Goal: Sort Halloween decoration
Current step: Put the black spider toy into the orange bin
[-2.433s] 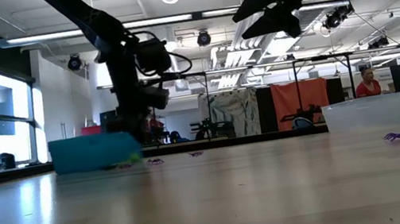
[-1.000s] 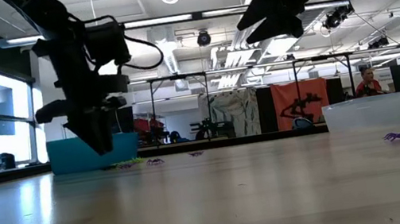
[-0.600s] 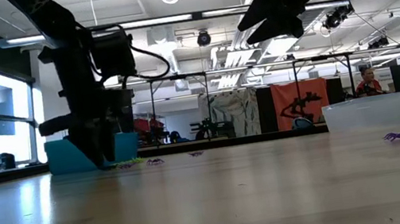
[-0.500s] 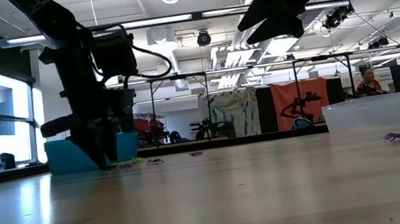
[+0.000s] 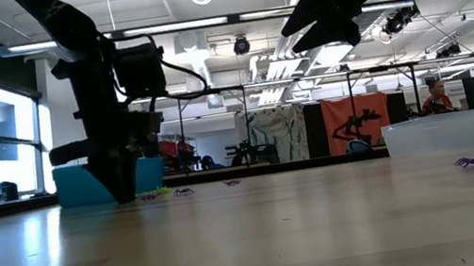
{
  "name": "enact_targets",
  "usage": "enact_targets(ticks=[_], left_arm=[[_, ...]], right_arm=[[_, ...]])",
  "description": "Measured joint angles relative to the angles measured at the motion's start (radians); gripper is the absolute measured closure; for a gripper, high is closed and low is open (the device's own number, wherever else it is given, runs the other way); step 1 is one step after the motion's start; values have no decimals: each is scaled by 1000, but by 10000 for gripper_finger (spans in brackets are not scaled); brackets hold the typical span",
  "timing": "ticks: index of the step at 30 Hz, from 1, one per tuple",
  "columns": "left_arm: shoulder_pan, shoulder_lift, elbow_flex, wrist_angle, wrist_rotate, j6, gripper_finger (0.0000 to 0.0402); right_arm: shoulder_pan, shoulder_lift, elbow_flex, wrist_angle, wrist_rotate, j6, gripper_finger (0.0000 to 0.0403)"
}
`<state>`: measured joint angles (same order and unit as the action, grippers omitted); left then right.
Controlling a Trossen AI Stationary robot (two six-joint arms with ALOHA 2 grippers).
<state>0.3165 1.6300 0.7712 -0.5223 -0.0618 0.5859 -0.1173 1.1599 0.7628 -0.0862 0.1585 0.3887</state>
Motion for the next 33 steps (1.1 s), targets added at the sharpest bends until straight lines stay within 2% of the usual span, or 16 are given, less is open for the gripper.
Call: enact_targets(ticks=[3, 6, 10, 18, 23, 25, 27, 30, 33], left_arm=[[-9, 3, 3, 2, 16, -28, 390], [-16, -10, 17, -17, 41, -87, 396], [-25, -68, 24, -64, 189, -168, 400], [-25, -357, 24, -42, 477, -301, 401], [-50, -562, 25, 135, 551, -534, 401], [-72, -625, 26, 244, 532, -608, 401], [-97, -668, 27, 335, 449, -655, 401], [-120, -701, 27, 429, 314, -678, 401], [-127, -706, 27, 480, 248, -672, 401]], right_arm=[[0, 0, 0, -1, 0, 5, 187], [0, 0, 0, -3, 0, 4, 187], [0, 0, 0, -7, 0, 4, 187], [0, 0, 0, -8, 0, -41, 187], [0, 0, 0, 13, -15, -49, 187], [0, 0, 0, 65, -49, -50, 187], [5, 0, 0, 140, -96, -53, 187], [18, 0, 0, 252, -129, -89, 187], [30, 0, 0, 320, -133, -153, 187]])
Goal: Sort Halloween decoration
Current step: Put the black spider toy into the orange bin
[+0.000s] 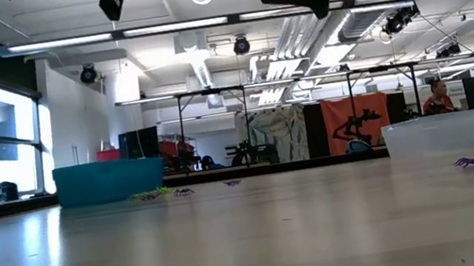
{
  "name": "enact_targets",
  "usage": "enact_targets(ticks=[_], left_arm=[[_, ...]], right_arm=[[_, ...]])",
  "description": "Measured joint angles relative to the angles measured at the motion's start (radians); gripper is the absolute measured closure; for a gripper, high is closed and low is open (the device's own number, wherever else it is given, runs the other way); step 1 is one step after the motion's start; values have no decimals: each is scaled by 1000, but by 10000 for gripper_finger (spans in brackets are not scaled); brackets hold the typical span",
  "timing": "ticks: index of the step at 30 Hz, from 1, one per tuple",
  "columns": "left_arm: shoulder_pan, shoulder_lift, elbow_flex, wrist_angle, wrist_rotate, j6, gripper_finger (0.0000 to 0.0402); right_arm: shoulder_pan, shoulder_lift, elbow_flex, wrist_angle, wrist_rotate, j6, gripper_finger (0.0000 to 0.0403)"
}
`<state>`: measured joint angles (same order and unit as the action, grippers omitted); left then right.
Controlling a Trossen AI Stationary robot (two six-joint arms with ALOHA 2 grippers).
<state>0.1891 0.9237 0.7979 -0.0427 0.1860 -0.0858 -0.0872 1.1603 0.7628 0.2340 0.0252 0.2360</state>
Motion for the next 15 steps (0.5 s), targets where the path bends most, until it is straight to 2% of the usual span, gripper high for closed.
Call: enact_targets(ticks=[9, 12, 15], left_arm=[[0, 7, 0, 18, -33, 10, 401], [-3, 3, 7, -12, 71, -36, 401], [-43, 0, 63, -170, 140, -102, 401]], right_arm=[[2, 0, 0, 11, 0, -35, 187], [2, 0, 0, 11, 0, -36, 187], [2, 0, 0, 11, 0, -36, 187]])
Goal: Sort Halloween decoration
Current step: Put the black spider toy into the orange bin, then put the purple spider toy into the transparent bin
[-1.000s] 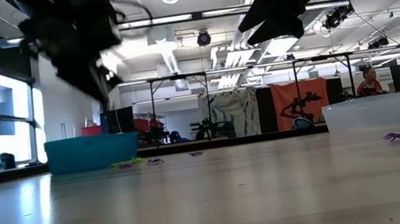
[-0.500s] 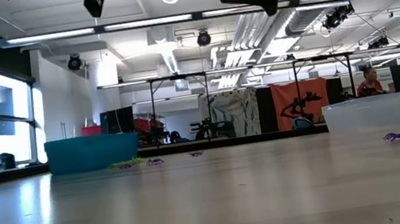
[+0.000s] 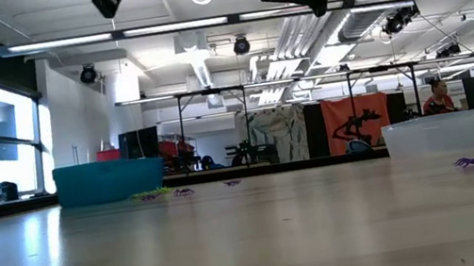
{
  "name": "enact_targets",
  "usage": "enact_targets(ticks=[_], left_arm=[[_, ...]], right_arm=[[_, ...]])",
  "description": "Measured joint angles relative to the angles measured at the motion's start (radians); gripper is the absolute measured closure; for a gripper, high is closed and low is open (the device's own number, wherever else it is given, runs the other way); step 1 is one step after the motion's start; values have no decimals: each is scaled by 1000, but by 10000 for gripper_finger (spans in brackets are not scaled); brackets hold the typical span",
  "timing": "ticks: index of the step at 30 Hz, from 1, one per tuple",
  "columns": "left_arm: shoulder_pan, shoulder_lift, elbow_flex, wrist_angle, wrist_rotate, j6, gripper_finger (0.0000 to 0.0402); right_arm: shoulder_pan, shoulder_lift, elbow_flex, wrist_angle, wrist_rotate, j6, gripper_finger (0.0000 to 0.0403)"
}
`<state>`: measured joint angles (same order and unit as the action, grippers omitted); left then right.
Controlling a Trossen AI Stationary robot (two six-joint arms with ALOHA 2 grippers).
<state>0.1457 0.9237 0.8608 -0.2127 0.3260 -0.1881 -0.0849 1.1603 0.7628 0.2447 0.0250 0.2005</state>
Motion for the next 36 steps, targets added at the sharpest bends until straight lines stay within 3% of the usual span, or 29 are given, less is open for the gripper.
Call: enact_targets(ticks=[4, 9, 12, 17, 22, 29, 36], left_arm=[[-156, 8, 91, -346, 62, -122, 401], [-464, 9, 97, -590, 216, -597, 401], [-684, 9, 50, -531, 191, -787, 401], [-942, 19, -97, -367, 23, -952, 401], [-1027, 46, -226, -300, -100, -1063, 401], [-1031, 81, -260, -321, -108, -1059, 398], [-1020, 83, -260, -344, -114, -1091, 333]], right_arm=[[0, 0, 0, -6, 0, 3, 187], [0, 0, 0, -71, 0, 9, 187], [0, 0, 0, -124, 0, 9, 187], [0, 0, 0, -159, 0, 10, 187], [0, 0, 0, -159, 0, 3, 187], [0, 0, 0, -175, 0, 0, 187], [-2, 0, 0, -220, 0, 0, 187]])
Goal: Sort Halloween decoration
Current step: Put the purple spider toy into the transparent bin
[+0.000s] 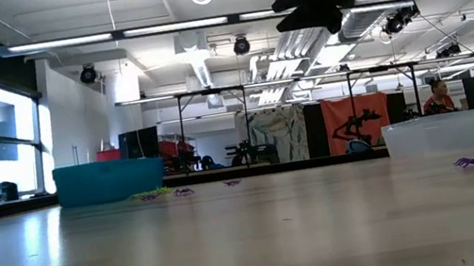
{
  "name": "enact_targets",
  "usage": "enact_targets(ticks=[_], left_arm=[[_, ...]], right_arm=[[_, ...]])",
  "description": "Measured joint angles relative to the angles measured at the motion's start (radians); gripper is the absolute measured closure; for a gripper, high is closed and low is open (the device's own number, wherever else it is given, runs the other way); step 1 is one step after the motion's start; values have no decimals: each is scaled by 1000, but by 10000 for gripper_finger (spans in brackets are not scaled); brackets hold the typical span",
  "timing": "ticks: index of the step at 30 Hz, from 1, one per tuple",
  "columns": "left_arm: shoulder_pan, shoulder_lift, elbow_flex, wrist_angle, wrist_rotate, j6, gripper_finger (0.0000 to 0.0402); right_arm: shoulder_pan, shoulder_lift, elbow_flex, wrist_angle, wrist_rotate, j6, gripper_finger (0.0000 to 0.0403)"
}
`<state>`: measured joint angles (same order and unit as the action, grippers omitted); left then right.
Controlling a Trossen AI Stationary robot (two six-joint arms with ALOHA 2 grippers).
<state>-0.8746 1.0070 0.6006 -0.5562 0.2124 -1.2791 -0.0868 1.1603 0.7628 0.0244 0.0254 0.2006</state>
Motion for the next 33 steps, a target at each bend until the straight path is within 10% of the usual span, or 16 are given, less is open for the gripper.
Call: enact_targets(ticks=[7, 18, 26, 33], left_arm=[[45, -57, 8, 10, -22, -7, 252], [496, -168, 164, 83, -457, 476, 220], [890, -51, 165, 477, -421, 979, 220], [977, 93, 166, 744, -299, 1062, 220]], right_arm=[[0, 0, 0, 1, 0, 1, 187], [0, -3, 0, 126, -45, 9, 187], [4, -3, 1, 164, -125, 113, 187], [8, -3, 1, 187, -128, 106, 187]])
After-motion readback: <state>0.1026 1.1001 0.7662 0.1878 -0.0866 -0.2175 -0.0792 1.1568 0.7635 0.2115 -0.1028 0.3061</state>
